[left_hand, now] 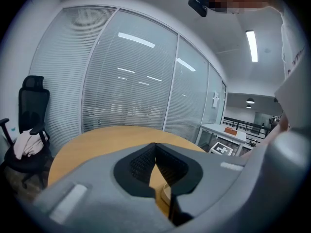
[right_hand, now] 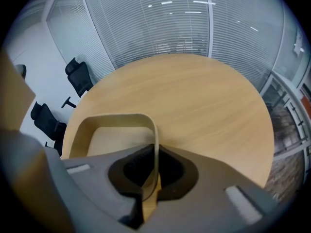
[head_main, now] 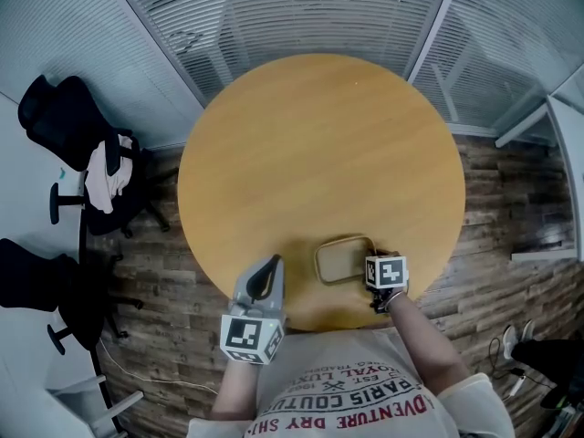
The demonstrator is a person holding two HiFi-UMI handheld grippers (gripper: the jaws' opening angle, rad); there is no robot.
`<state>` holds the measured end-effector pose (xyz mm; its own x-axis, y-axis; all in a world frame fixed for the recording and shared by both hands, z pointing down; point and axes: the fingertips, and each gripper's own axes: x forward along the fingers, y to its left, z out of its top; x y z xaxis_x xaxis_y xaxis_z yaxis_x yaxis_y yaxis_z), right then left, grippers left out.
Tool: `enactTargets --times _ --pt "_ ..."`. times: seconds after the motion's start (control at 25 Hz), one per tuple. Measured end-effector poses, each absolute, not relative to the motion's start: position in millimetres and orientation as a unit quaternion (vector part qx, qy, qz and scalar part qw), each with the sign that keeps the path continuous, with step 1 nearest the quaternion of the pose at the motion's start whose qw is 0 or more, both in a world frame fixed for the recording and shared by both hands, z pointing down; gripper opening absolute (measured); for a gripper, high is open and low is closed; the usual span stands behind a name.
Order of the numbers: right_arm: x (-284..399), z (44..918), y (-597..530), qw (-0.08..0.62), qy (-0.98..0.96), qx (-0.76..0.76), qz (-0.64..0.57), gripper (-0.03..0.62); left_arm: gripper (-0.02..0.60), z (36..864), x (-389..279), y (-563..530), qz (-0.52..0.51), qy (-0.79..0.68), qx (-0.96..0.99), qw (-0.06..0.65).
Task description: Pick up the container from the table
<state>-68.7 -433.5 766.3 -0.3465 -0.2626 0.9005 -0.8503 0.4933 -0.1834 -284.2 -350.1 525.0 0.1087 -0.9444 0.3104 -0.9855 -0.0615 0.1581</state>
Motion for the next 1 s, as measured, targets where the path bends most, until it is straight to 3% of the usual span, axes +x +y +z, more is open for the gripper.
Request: enactTargets --times 0.52,1.0 --pt "-90 615 -470 0.284 -0.843 0.385 0.246 0.006 0.006 502 -271 -353 0.052 -0.670 0.727 0.143" --pt "-85 470 -470 0.092 -0.907 0.392 0.120 0.005 0.006 458 -258 -361 0.037 -0.671 0.734 0.099"
